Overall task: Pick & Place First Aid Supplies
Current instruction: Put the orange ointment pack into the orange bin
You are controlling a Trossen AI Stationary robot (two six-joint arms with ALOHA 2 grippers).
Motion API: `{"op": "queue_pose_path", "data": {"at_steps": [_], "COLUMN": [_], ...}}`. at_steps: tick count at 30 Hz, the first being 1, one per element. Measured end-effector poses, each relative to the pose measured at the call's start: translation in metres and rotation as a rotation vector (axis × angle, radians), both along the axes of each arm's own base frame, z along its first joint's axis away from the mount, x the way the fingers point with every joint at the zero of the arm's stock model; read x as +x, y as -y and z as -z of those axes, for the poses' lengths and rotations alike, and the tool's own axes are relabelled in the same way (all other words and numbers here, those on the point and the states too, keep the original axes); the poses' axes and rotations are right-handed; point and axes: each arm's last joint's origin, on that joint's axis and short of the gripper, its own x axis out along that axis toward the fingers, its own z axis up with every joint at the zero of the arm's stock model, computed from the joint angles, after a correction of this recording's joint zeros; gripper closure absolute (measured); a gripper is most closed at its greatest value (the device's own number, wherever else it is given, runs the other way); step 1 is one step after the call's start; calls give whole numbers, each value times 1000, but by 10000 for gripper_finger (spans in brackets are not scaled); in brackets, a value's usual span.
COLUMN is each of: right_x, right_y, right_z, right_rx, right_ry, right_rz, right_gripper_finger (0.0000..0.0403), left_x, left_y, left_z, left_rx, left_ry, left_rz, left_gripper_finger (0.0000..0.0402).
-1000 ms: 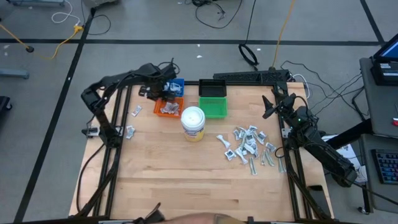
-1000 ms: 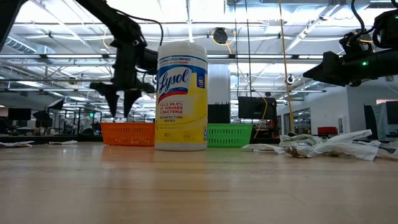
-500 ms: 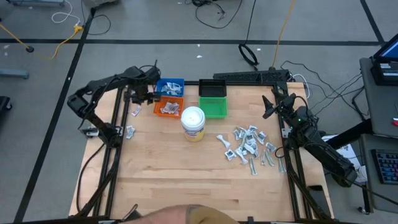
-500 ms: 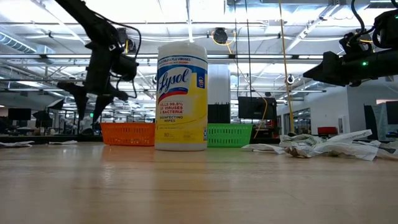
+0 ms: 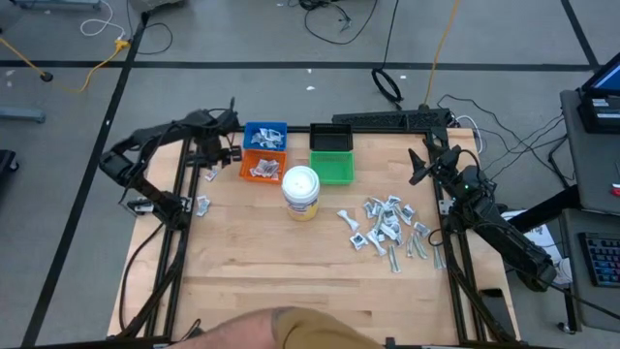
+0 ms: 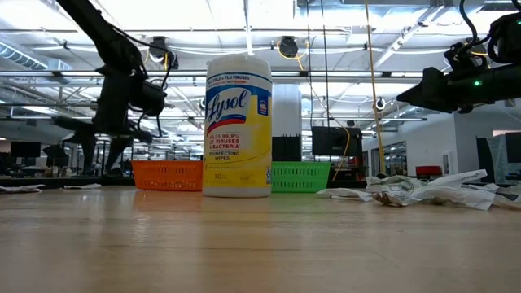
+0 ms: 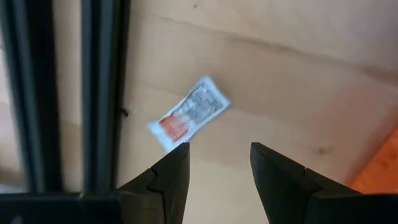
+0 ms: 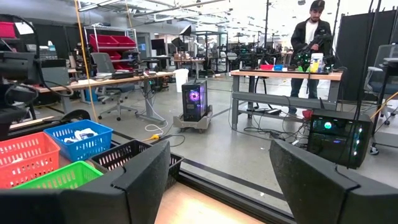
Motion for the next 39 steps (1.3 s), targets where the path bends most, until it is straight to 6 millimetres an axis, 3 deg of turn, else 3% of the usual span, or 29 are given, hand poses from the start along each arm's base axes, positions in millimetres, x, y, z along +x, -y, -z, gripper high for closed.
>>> {"op": "queue_pose_path", "data": {"at_steps": [11,24,27,34,39], "right_x": [0,0,0,0,0], "right_y": [0,0,0,0,0], "right_z": [0,0,0,0,0], "right_rx": [0,0,0,0,0], "right_ry": [0,0,0,0,0], "right_rz": [0,0,0,0,0], "right_gripper_finger": [130,132,132,131,132], "left_x": [-13,-19,-19,-19,-16], "left_y": [3,2,4,4,6], "left_z": [27,40,41,43,43], "left_rx": [47,110,92,85,86], "left_ry": [-9,8,18,33,37], "left_rz": [-110,-133,-111,-58,-17], "left_gripper_finger": [227,230,260,388,386]}}
